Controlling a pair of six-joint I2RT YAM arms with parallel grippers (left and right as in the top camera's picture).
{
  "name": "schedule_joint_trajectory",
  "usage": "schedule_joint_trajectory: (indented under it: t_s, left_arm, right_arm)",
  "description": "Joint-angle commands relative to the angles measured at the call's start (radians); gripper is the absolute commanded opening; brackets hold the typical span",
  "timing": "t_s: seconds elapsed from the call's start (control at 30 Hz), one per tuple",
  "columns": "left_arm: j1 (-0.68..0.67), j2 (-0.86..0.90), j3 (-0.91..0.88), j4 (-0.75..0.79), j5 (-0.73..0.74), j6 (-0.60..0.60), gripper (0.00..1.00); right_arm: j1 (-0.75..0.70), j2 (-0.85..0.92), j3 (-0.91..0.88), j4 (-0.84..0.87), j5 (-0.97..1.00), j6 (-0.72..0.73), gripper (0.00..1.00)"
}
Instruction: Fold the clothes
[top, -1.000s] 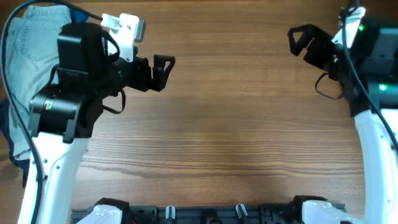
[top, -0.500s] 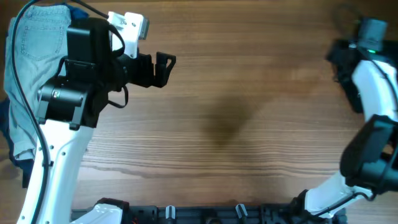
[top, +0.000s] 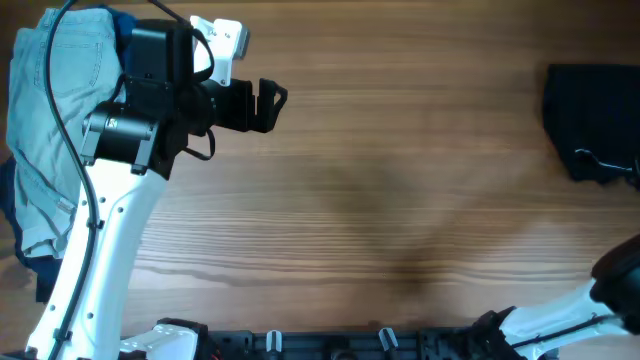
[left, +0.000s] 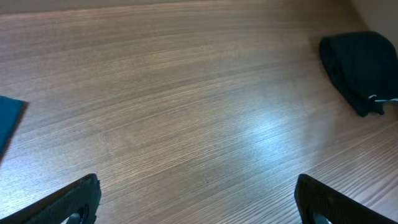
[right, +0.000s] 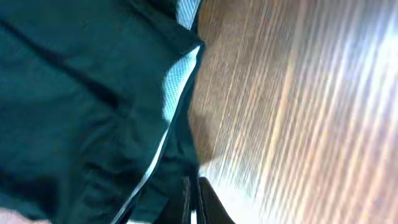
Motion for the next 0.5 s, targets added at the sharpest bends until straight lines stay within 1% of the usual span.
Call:
schedule_joint_trajectory:
  t_s: [0.0,0.03,0.1,0.23,0.27,0.4,0.47]
  left_arm:
    - [-0.002,0.004,0.001,0.003,-0.005,0.019,1.0]
    - [-0.002,0.004,0.001,0.003,-0.005,0.019,1.0]
    - [-0.002,0.004,0.001,0.003,-0.005,0.019,1.0]
    - [-0.002,0.006,0.001,0.008,-0.005,0.019,1.0]
    - [-0.002,0.008,0.001,0.008,-0.005,0.019,1.0]
    - [-0.002,0.024,0.001,0.023,-0.005,0.019,1.0]
    - [-0.002,0.025,0.001,0.034,-0.005,0.019,1.0]
  right_arm:
    - [0.001,0.13,-0.017,0.067,-0.079,-0.065,0.04]
    - [0.001,0.171,-0.017,0.108,-0.085,-0.072,0.04]
    - [0.002,0.195,-0.017,0.162,-0.087,-0.074,0.04]
    - [0.016,0.208,-0.017,0.299,-0.161,-0.172,0.04]
    - [0.026,0.211,-0.017,0.318,-0.16,-0.179,0.04]
    - [0.129,0.274,-0.017,0.438,-0.15,-0.243,0.04]
    - [0.174,0.303,-0.017,0.462,-0.131,-0.226,0.04]
